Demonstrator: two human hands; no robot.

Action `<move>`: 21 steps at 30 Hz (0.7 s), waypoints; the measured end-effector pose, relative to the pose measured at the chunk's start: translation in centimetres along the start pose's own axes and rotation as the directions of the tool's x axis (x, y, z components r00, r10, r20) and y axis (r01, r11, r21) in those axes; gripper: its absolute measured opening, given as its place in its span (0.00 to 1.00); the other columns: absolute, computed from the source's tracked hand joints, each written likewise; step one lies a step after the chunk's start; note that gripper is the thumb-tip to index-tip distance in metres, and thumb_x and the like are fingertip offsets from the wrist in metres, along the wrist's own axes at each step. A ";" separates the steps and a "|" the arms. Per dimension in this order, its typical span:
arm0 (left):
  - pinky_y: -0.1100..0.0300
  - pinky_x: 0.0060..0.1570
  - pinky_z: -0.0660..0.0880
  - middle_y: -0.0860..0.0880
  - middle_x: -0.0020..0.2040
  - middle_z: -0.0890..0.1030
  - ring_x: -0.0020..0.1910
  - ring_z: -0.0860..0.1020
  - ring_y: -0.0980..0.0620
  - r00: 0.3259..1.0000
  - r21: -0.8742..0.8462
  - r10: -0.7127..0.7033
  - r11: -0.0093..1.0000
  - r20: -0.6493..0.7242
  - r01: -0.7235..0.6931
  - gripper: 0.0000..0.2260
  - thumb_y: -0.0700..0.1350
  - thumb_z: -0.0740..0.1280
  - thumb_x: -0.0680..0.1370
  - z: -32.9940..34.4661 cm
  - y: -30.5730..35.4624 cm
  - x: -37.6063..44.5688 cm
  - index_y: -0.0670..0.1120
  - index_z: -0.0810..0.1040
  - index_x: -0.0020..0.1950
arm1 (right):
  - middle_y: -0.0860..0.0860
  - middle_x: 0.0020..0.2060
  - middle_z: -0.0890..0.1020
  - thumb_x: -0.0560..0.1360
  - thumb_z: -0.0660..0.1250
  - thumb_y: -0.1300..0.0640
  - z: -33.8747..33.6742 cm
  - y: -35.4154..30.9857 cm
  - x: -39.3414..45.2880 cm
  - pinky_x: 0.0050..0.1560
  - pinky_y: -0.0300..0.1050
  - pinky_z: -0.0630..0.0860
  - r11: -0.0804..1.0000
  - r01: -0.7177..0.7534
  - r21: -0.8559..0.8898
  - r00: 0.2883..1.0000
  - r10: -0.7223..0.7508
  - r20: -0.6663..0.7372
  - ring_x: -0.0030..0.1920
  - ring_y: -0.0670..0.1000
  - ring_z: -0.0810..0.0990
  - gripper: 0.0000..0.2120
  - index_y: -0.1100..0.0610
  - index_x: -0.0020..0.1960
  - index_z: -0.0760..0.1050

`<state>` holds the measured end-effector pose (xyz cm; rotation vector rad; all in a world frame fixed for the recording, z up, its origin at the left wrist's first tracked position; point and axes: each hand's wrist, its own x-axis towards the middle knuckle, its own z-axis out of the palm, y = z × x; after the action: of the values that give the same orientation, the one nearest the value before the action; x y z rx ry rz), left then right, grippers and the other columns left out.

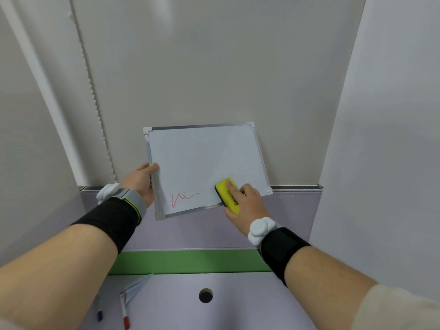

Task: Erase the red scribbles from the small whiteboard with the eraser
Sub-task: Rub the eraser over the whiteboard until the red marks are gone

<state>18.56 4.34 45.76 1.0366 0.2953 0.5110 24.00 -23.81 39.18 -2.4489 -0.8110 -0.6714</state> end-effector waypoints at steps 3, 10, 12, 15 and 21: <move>0.57 0.37 0.81 0.46 0.51 0.86 0.42 0.86 0.50 1.000 0.002 -0.008 1.000 -0.002 0.008 0.08 0.41 0.65 0.81 0.7 -0.2 -0.2 0.45 0.79 0.59 | 0.52 0.51 0.68 0.73 0.68 0.45 1.3 -3.0 -0.9 0.49 0.50 0.75 0.987 0.153 0.053 0.987 -0.155 0.047 0.50 0.54 0.67 0.34 0.45 0.76 0.59; 0.59 0.33 0.82 0.48 0.44 0.88 0.39 0.87 0.51 1.000 -0.035 0.009 0.999 0.013 -0.009 0.05 0.40 0.65 0.81 1.1 -0.1 -0.3 0.45 0.80 0.54 | 0.52 0.51 0.68 0.73 0.68 0.45 0.3 -1.5 0.3 0.53 0.45 0.71 0.998 0.049 0.042 0.999 -0.048 -0.016 0.49 0.52 0.65 0.34 0.45 0.76 0.59; 0.60 0.33 0.81 0.49 0.41 0.88 0.38 0.87 0.51 1.000 -0.035 0.017 0.999 0.017 -0.016 0.06 0.40 0.65 0.81 1.4 0.0 -0.4 0.45 0.81 0.53 | 0.53 0.51 0.68 0.73 0.68 0.45 0.4 -2.5 0.2 0.54 0.46 0.71 0.996 0.066 0.054 0.998 -0.065 -0.018 0.49 0.52 0.65 0.35 0.46 0.76 0.59; 0.58 0.37 0.81 0.47 0.47 0.86 0.40 0.85 0.51 1.000 -0.025 0.023 0.999 0.021 -0.022 0.07 0.40 0.64 0.82 1.9 -0.3 -0.4 0.44 0.80 0.57 | 0.54 0.50 0.70 0.72 0.69 0.46 1.6 -5.3 -0.9 0.50 0.50 0.74 0.966 0.241 0.094 0.968 -0.246 0.046 0.48 0.54 0.67 0.34 0.47 0.75 0.61; 0.56 0.41 0.82 0.47 0.47 0.87 0.40 0.87 0.51 1.000 -0.038 0.014 0.999 0.019 -0.013 0.06 0.40 0.65 0.81 1.3 -0.3 -0.2 0.45 0.81 0.54 | 0.52 0.52 0.68 0.74 0.67 0.46 0.0 -3.4 0.9 0.54 0.49 0.73 0.991 0.122 0.055 0.992 -0.122 0.007 0.50 0.53 0.65 0.34 0.43 0.76 0.58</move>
<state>19.09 3.16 46.18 1.0064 0.2606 0.5165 22.43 -20.99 40.60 -2.3706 -0.9772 -0.6714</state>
